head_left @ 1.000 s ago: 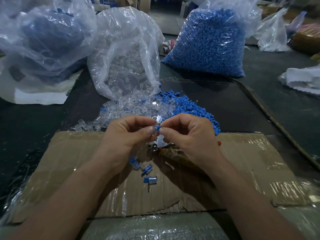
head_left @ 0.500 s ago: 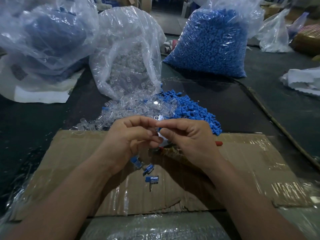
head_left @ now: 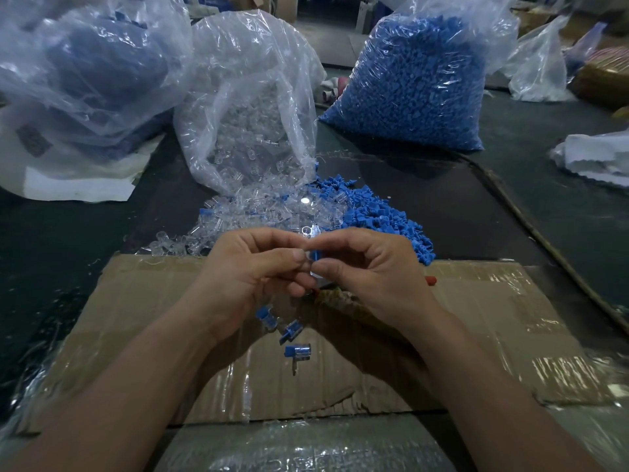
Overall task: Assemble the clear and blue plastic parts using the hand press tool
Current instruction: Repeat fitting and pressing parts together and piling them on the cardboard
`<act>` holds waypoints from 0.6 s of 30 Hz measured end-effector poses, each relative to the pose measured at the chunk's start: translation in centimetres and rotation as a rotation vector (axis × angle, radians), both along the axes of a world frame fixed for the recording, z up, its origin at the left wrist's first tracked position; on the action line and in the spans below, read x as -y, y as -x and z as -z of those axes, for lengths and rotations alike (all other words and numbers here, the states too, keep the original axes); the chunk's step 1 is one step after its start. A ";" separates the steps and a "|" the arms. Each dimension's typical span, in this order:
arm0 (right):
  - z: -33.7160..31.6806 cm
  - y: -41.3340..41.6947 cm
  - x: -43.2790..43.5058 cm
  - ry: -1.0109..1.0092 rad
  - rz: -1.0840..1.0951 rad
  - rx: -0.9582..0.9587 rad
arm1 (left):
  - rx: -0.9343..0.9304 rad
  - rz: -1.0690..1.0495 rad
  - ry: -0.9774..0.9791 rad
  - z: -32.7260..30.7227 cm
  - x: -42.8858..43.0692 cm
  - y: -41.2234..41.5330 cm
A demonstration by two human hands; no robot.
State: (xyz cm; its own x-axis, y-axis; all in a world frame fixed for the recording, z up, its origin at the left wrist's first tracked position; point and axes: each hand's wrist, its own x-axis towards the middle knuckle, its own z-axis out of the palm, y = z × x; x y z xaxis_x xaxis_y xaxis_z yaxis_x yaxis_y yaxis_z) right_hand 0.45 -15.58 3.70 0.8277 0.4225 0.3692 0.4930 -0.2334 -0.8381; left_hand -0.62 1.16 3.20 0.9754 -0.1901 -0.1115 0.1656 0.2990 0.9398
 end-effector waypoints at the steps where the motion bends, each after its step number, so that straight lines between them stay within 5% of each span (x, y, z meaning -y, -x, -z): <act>1: 0.0 0.0 0.0 0.014 0.010 0.021 | 0.001 0.003 -0.012 0.0 0.0 0.0; 18: 0.7 -0.2 0.0 0.107 0.068 0.197 | -0.026 -0.027 0.001 0.3 0.5 0.2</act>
State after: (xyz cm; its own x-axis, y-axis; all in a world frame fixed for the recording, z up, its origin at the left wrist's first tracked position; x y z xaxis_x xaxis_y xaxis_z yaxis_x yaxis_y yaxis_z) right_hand 0.70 -15.55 3.00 0.7721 0.4140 0.4821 0.6246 -0.3542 -0.6961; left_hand -0.81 0.64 2.92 0.9769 -0.1642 -0.1370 0.1824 0.3049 0.9348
